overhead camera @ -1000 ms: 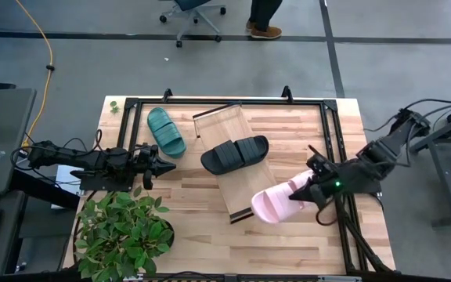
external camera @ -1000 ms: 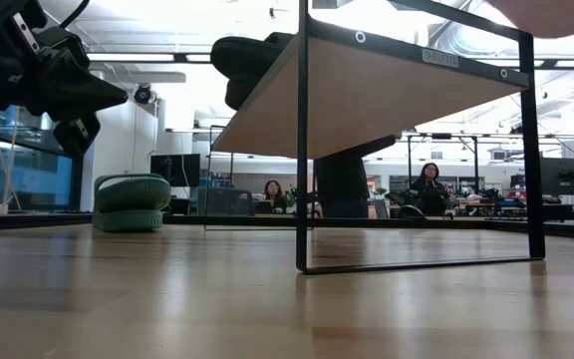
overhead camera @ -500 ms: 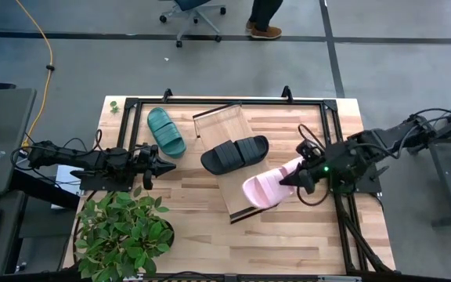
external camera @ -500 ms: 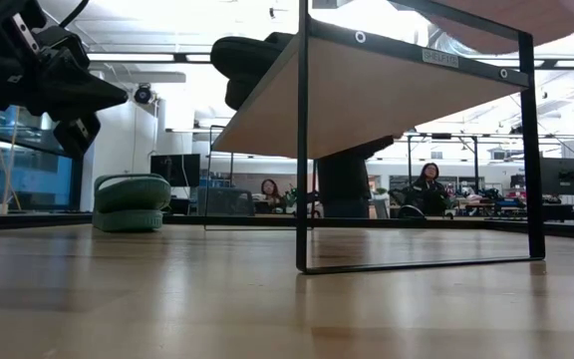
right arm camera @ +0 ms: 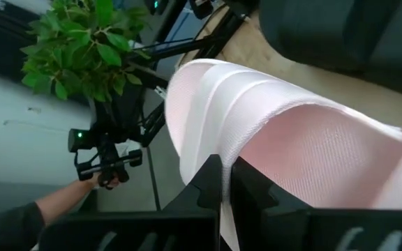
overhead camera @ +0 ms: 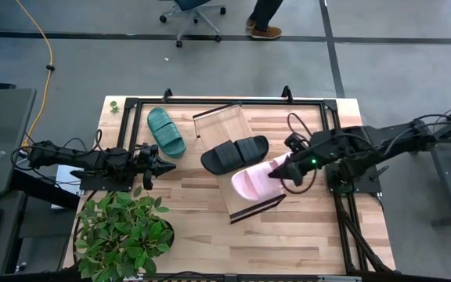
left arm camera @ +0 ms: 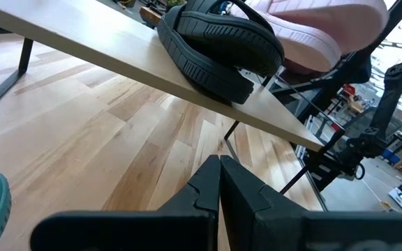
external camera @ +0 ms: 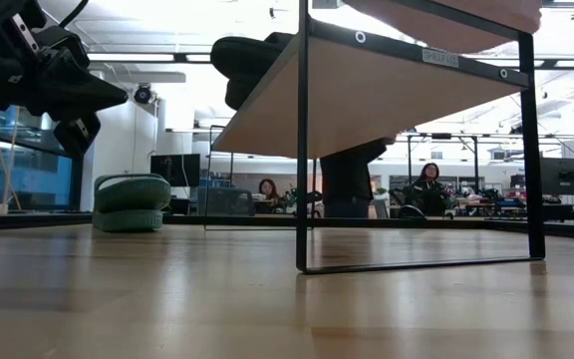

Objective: Pick and place slides into the shelf
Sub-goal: Put the pink pair of slides on the shelf

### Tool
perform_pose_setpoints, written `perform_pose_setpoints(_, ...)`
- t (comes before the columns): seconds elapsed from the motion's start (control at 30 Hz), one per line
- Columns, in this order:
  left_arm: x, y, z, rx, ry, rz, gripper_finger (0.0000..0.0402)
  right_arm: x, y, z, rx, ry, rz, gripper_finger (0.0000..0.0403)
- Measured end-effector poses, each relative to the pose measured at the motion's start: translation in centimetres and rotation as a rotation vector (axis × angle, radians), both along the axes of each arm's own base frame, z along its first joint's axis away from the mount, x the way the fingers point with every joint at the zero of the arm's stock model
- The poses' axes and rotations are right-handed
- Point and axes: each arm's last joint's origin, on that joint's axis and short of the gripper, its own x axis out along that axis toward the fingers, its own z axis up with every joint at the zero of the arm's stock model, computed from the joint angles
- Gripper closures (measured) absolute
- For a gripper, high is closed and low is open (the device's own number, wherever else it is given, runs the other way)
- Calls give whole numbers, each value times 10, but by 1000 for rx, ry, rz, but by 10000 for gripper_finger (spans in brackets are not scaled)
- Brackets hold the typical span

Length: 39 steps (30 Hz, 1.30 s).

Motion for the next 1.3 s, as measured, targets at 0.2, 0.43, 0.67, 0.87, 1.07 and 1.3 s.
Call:
perform_pose_setpoints(0.2, 0, 0, 0, 3, 0, 0, 401, 17, -4, -8, -15, 10, 12, 403)
perform_pose_setpoints(0.43, 0, 0, 0, 3, 1, -1, 401, 33, -1, -14, -2, 4, 34, 403)
perform_pose_setpoints(0.67, 0, 0, 0, 2, 1, -7, 401, 50, 3, -25, -10, 24, 51, 403)
perform_pose_setpoints(0.87, 0, 0, 0, 2, 1, -9, 401, 60, 5, -33, -9, 40, 48, 403)
perform_pose_setpoints(1.07, 0, 0, 0, 2, 1, -9, 401, 62, 5, -36, -7, 59, 39, 403)
perform_pose_setpoints(1.3, 0, 0, 0, 3, 1, -9, 401, 62, 5, -36, -10, 64, 20, 403)
